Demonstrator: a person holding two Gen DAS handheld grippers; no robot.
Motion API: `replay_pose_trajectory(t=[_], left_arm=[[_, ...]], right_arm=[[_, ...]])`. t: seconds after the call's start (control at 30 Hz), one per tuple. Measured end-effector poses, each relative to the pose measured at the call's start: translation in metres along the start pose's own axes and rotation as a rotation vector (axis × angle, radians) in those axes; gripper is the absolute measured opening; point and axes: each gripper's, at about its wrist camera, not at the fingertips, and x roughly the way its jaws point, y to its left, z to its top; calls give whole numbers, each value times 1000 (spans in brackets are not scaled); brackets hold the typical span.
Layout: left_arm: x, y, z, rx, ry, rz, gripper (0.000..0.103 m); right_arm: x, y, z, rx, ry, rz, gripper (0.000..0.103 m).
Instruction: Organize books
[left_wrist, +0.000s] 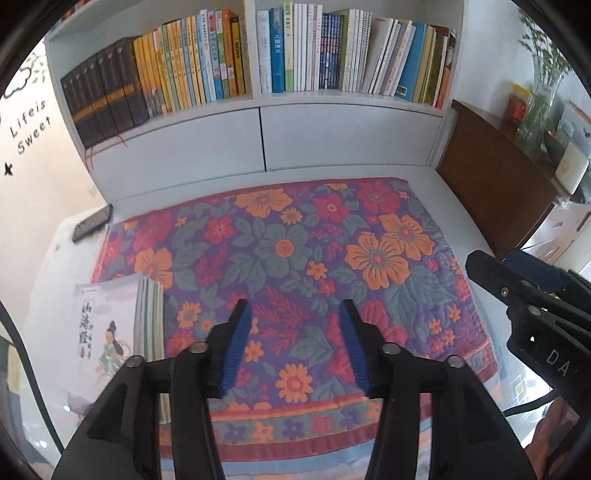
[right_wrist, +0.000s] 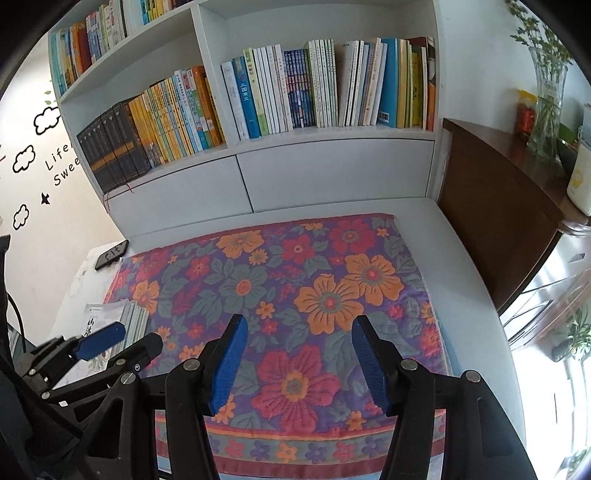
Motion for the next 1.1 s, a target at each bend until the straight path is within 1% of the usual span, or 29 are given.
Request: replay_pose_trajectory(t=[0.07, 0.13, 0.3, 0.37, 0.43, 0.53, 0.67, 0.8, 0.93, 1.1], left_arm=[[0, -4, 1, 10, -8, 27, 68], [0, -8, 2, 15, -17, 40, 68], [5, -11, 4, -13, -11, 60, 69], [7, -12, 5, -17, -19, 97, 76], [7, -12, 5, -18, -25, 131, 79], [11, -12, 7, -13, -6, 166, 79], [17, -12, 6, -8, 23, 176, 79], [20, -16, 5, -9, 30, 170, 79], [24, -16, 5, -47, 39, 140, 79], [30, -21, 5, -28, 57, 145, 79]], right_arm=[[1, -4, 1, -5, 1, 6, 57], [3, -6, 2, -9, 6, 9, 57], [9, -13, 3, -17, 23, 8, 57], [10, -16, 3, -19, 24, 9, 57], [11, -17, 3, -23, 26, 7, 57], [16, -19, 5, -27, 33, 17, 57], [21, -19, 4, -34, 48, 28, 57], [23, -20, 3, -47, 46, 16, 57], [22, -23, 3, -56, 38, -11, 57], [24, -29, 5, -43, 42, -21, 57]])
